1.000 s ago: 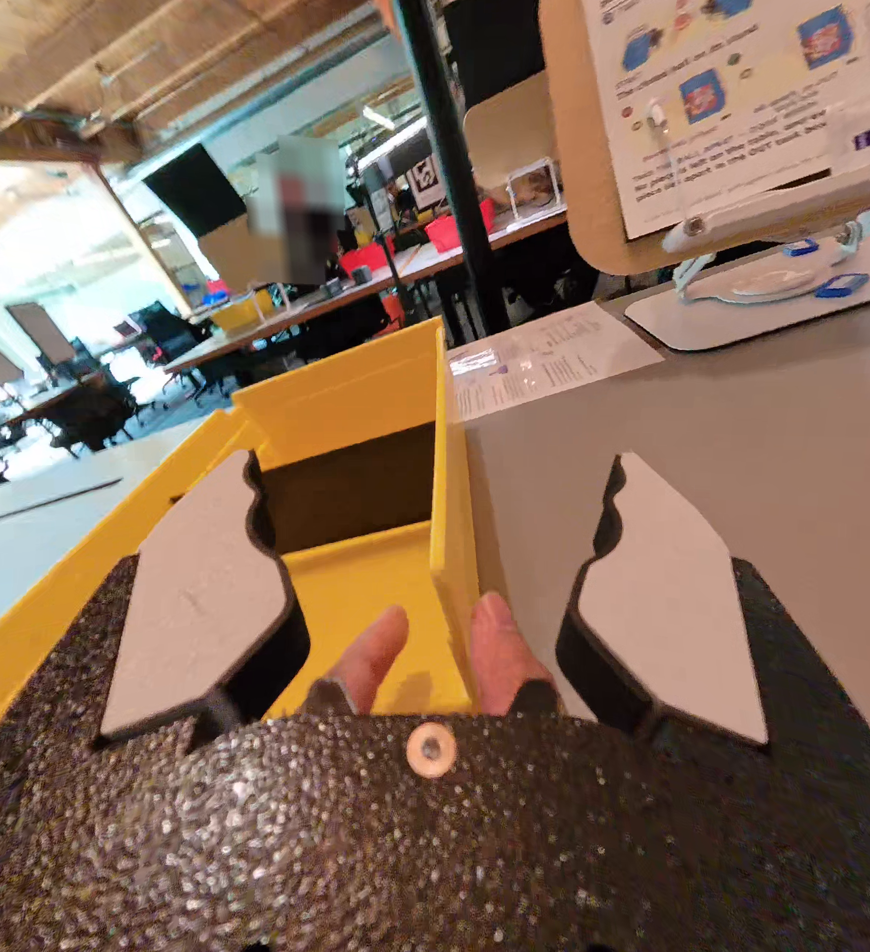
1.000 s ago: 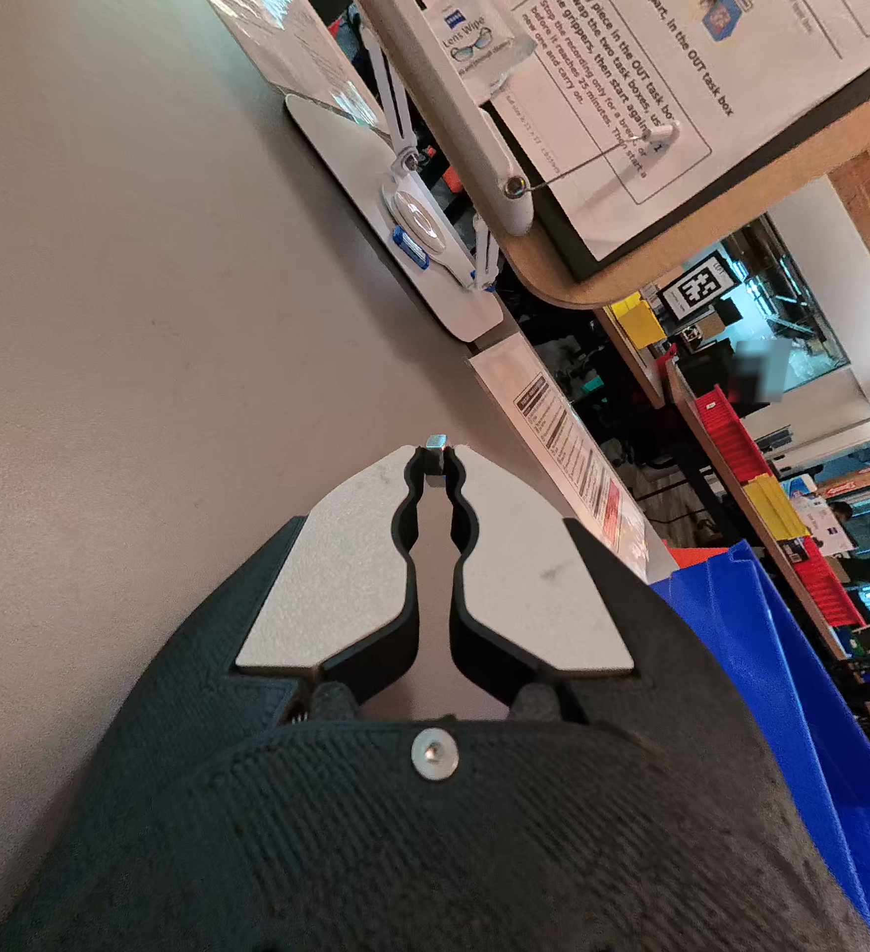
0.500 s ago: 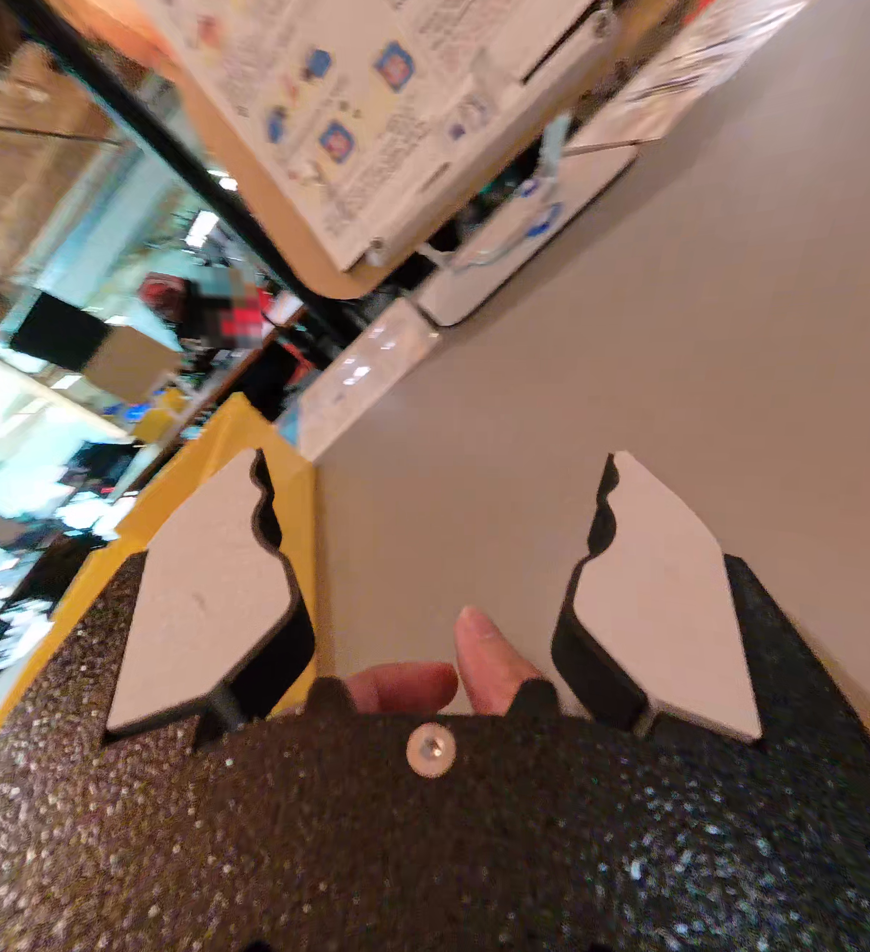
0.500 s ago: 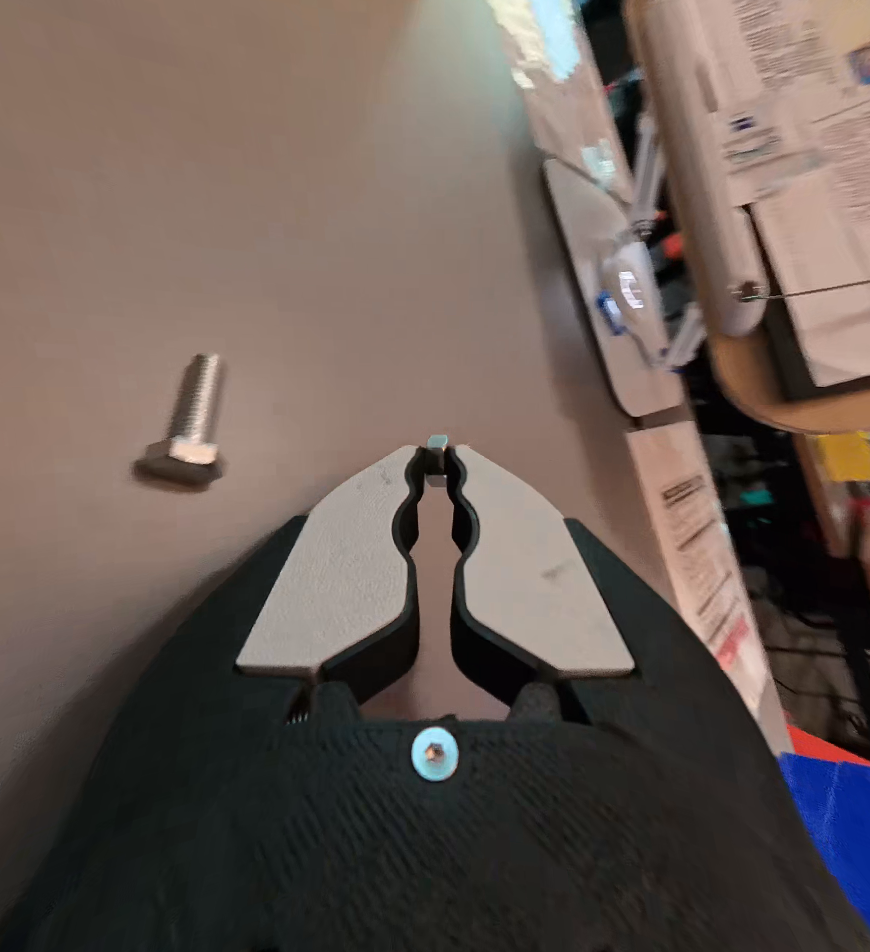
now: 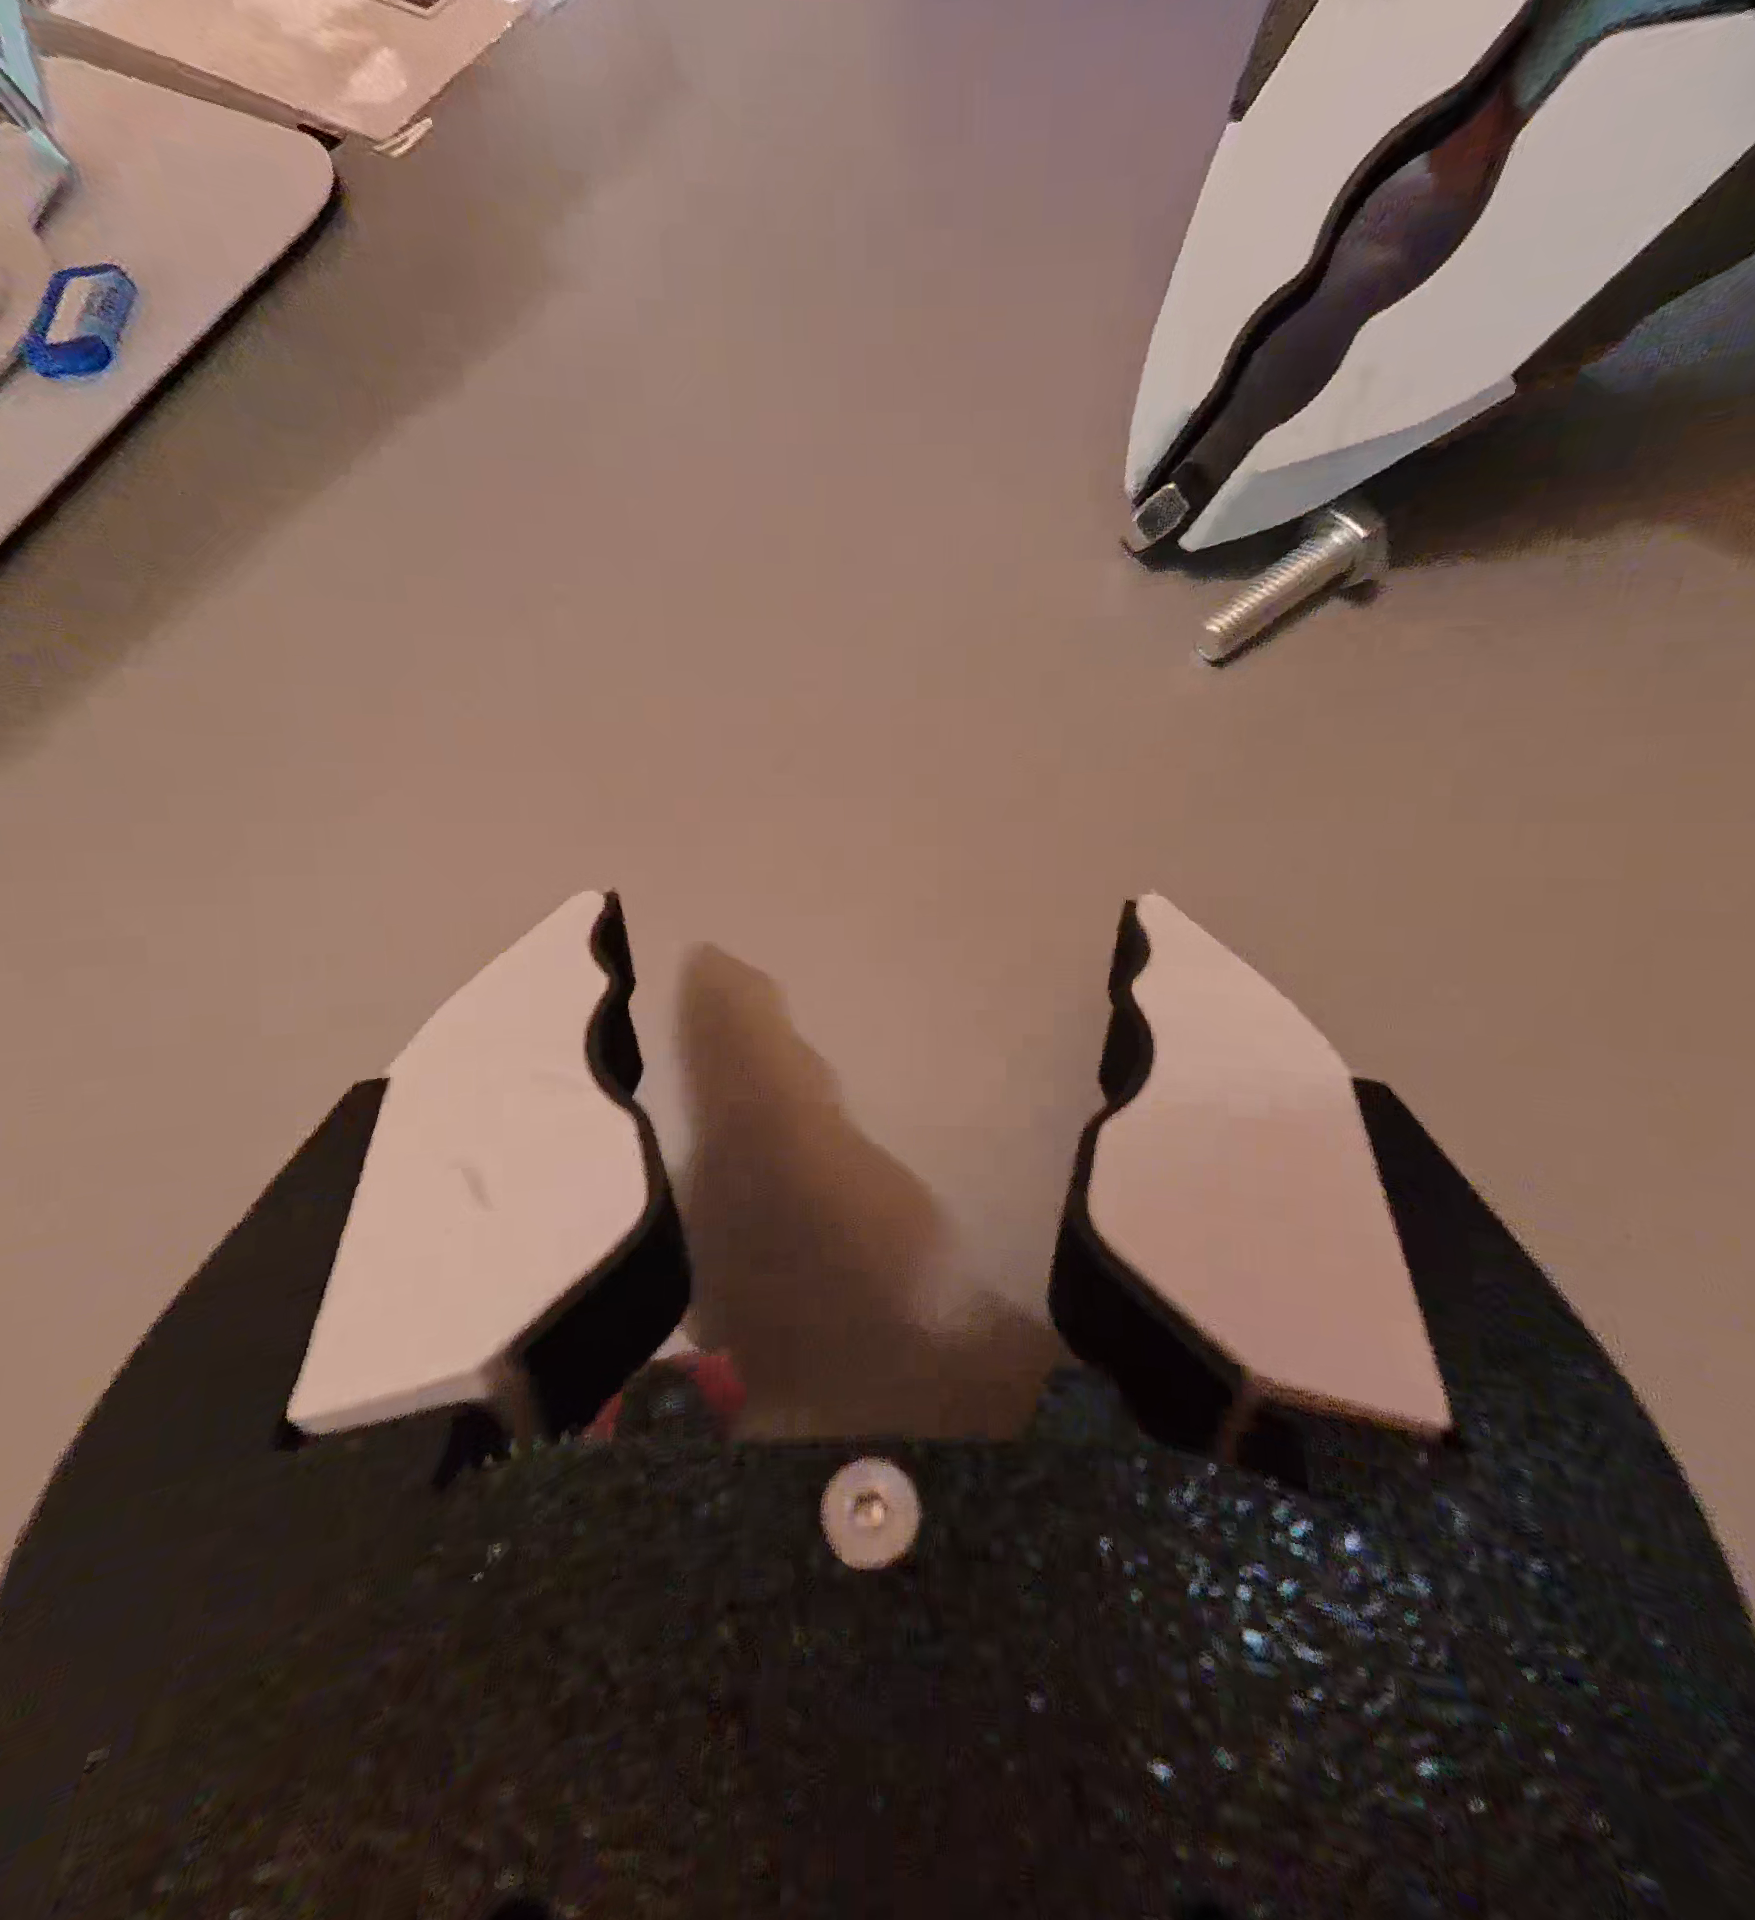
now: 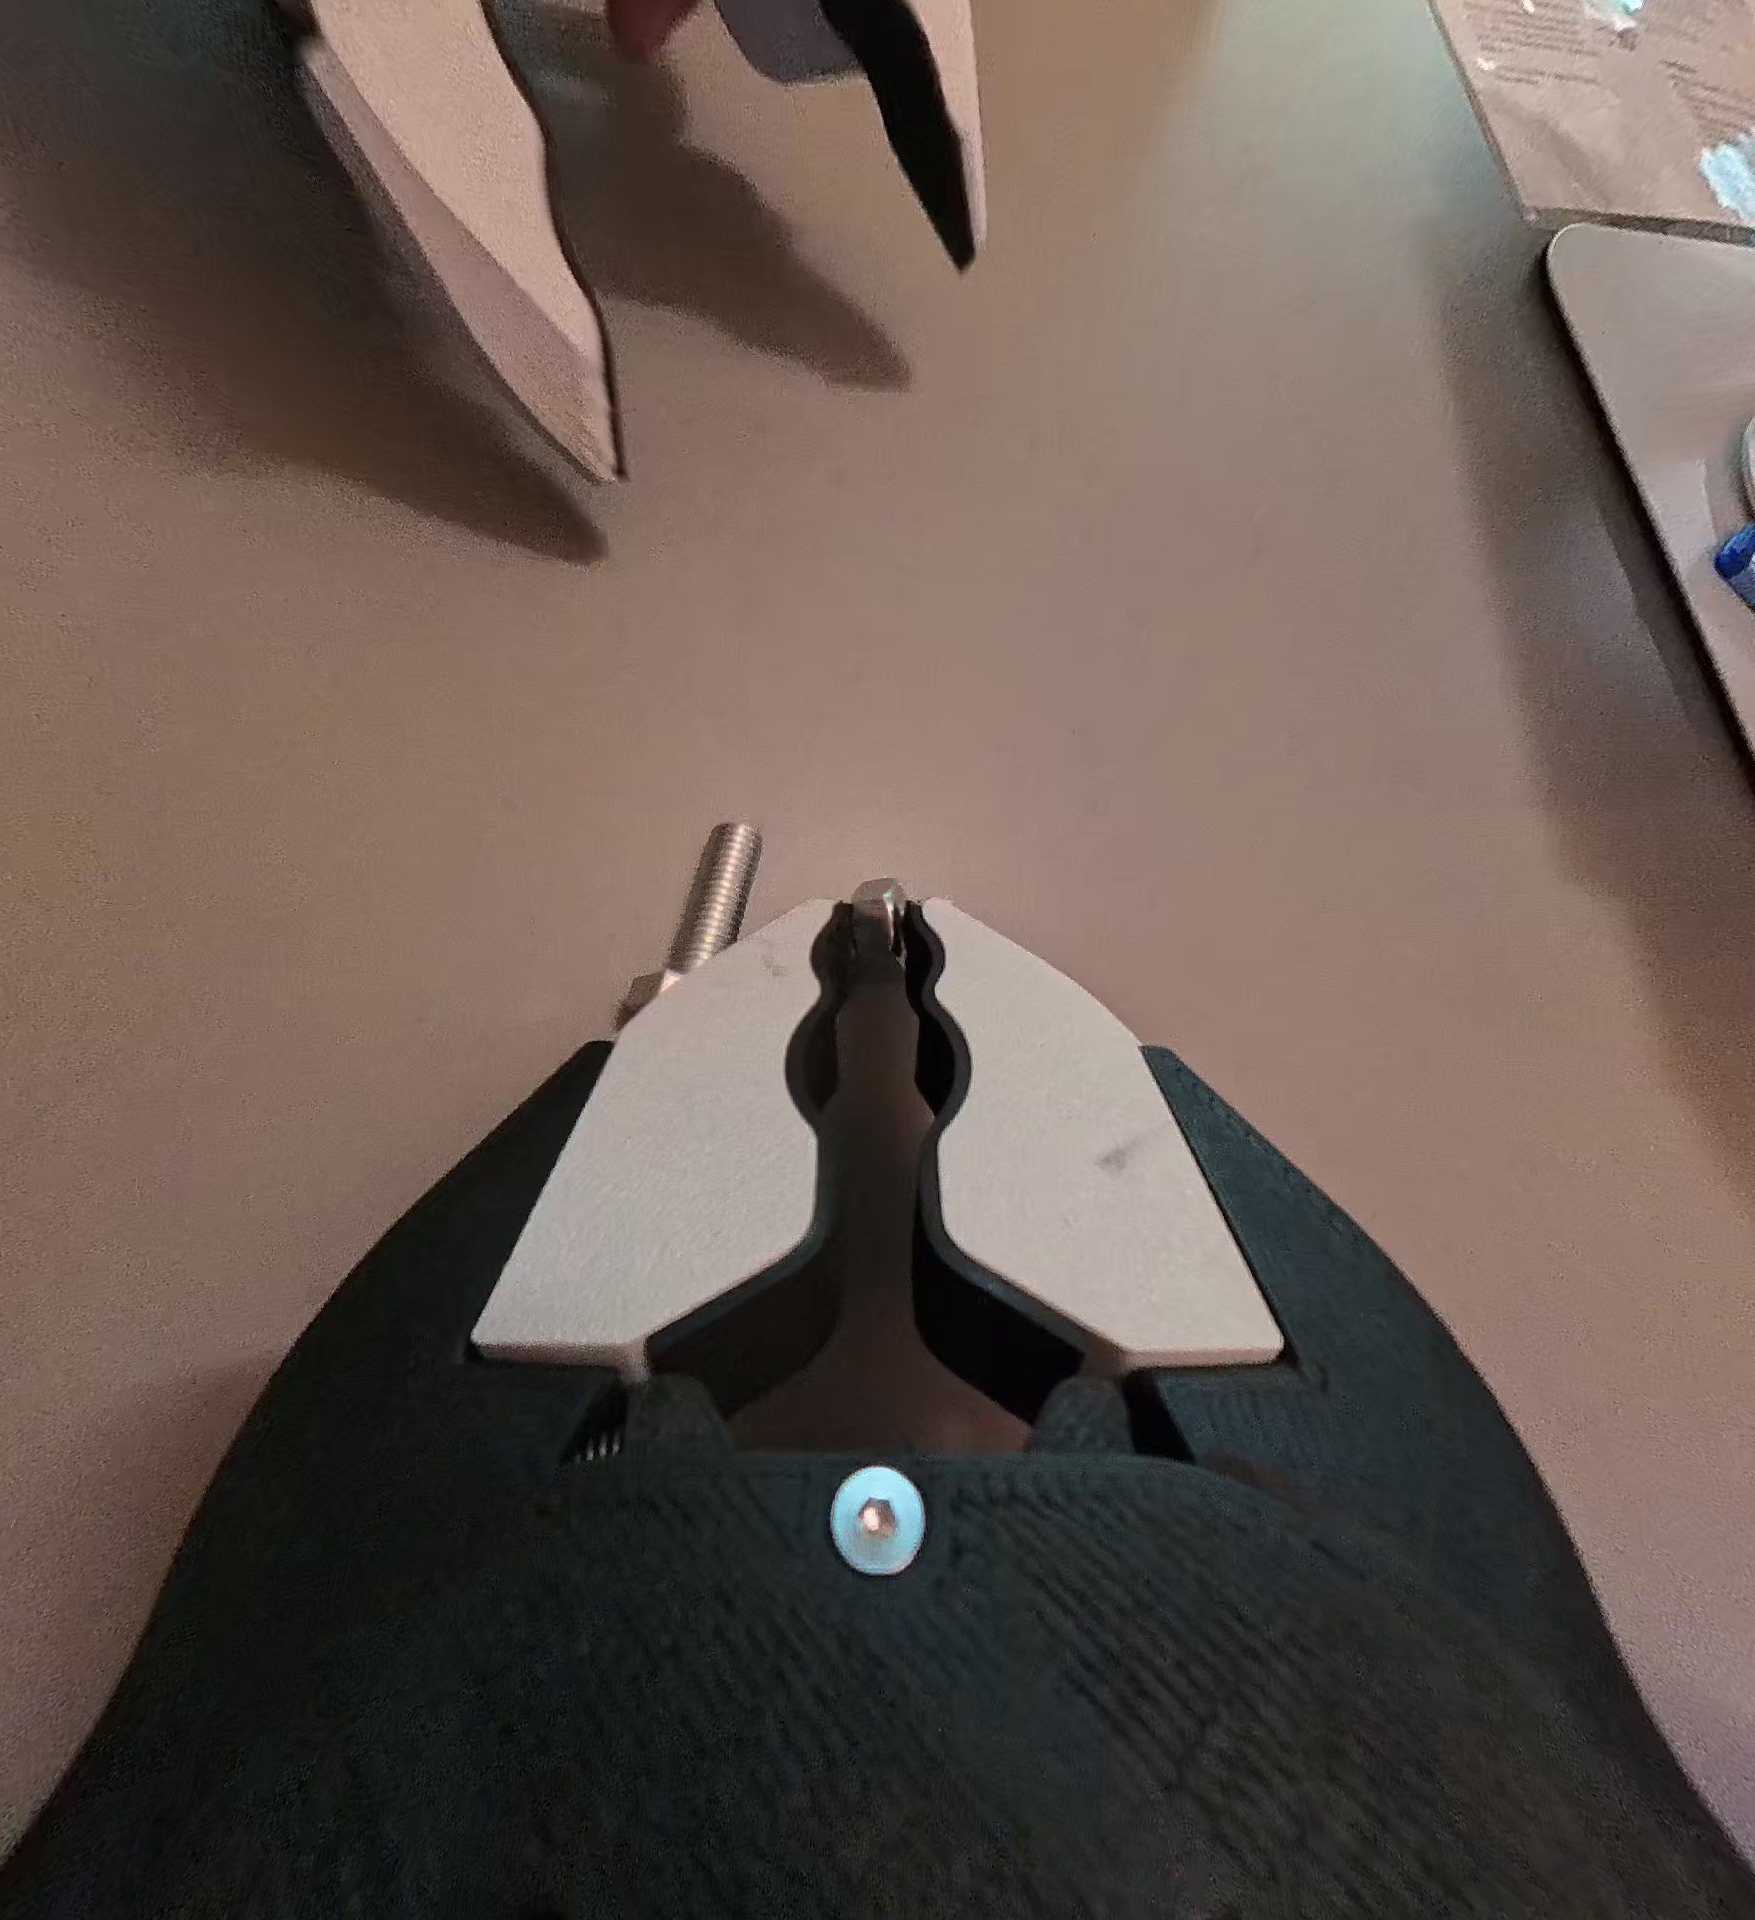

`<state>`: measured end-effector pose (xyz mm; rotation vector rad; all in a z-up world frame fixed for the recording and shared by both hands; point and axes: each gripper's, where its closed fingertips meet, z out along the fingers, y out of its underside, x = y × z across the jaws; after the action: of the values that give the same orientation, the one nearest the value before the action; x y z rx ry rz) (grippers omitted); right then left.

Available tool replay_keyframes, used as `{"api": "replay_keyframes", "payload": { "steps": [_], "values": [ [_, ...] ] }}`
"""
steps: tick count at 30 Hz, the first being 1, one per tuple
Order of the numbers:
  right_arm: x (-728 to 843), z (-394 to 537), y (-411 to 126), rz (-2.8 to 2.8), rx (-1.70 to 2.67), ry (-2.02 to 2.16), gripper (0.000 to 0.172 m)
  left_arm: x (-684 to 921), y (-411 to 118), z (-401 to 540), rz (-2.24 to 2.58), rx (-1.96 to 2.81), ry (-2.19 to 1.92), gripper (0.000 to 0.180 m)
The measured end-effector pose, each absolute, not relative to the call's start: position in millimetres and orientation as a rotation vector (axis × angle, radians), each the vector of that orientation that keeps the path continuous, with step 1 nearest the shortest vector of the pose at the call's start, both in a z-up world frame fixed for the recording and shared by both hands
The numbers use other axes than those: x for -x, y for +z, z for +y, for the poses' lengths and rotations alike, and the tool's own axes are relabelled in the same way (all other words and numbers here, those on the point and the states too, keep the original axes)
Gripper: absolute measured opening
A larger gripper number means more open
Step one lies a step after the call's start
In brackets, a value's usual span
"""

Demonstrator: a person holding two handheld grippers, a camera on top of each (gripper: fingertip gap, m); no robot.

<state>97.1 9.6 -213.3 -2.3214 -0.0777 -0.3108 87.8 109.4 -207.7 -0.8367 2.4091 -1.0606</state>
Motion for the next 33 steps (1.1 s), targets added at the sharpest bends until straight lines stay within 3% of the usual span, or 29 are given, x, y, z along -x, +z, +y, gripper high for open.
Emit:
{"api": "replay_keyframes", "payload": {
  "steps": [1,7,9,11,17,23,33],
  "values": [
    [-97.8,10.8,-212.2,-0.071,2.31,-0.315,0.013,-91.1,-210.5,106.7,2.429,0.827,-1.046,0.081],
    [-89.1,1.3,-192.2,0.048,2.225,-0.244,0.047,-101.5,-197.5,68.6,2.54,0.875,-1.314,0.067],
    [-80.5,-4.2,-188.2,0.126,2.215,-0.167,0.051,-98.0,-190.3,53.6,2.577,0.777,-1.407,0.056],
    [-70.0,-6.0,-191.2,0.166,2.225,-0.131,0.054,-98.0,-194.1,40.5,2.616,0.624,-1.383,0.059],
    [-63.3,-3.1,-202.8,0.229,2.27,-0.185,0.043,-89.9,-208.3,6.8,2.788,0.108,-1.273,0.044],
    [-64.3,-1.5,-215.1,0.246,2.3,-0.178,0.034,-89.1,-216.0,10.4,2.856,0.133,-1.215,0.028],
    [-62.1,5.9,-208.1,0.068,2.259,-0.332,0.035,-84.9,-219.0,17.4,2.857,0.077,-1.174,0.036]
  ]
}}
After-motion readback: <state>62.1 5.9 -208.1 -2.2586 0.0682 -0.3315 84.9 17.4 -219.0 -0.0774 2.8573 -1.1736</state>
